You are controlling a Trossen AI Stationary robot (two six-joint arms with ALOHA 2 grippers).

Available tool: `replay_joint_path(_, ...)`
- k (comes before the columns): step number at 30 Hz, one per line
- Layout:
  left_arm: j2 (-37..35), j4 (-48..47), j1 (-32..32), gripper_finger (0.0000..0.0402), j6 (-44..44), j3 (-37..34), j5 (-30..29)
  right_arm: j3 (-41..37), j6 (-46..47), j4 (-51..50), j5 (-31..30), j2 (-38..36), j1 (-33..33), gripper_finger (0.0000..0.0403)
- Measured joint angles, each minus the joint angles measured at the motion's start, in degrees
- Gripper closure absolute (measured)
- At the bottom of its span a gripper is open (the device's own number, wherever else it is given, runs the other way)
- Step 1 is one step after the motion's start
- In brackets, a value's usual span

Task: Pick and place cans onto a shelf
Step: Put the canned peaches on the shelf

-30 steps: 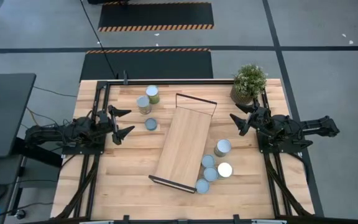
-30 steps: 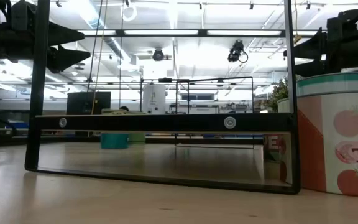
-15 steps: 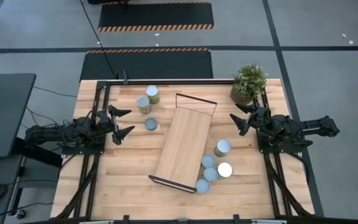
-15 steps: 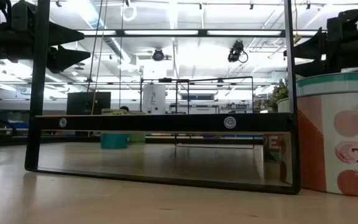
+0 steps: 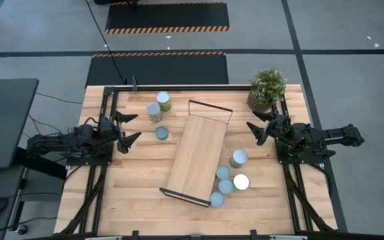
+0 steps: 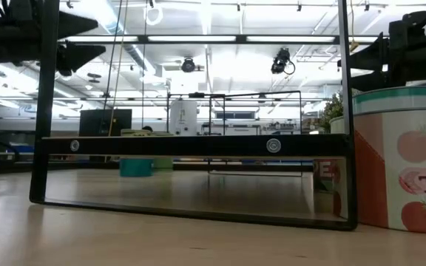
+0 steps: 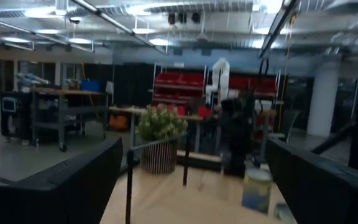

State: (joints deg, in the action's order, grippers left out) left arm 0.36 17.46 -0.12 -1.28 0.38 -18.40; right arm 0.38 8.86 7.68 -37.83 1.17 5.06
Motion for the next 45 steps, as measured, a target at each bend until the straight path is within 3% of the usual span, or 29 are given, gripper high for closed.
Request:
replay_joint_path(17,0.0,2.0,0.0,0.0002,-11.5,0.0,1.7,0.0,0.0,1.8,-0.1,0.0,0.0,0.0054)
replay_joint_path(28,1.0,1.6,0.4,0.0002,-11.1,0.0,2.0,0.0,-1.9,5.5,-1.5,0.0,0.0,0.0054)
replay_joint_path(37,15.8,0.2,4.8,0.0002,-14.1,3.8,-0.4,0.1,-4.9,6.8,1.3,0.0,-3.8,0.0054)
replay_joint_path(45,29.3,-11.9,10.9,0.0002,-15.8,11.5,2.9,4.3,-4.6,5.3,15.5,4.7,-12.6,0.0054)
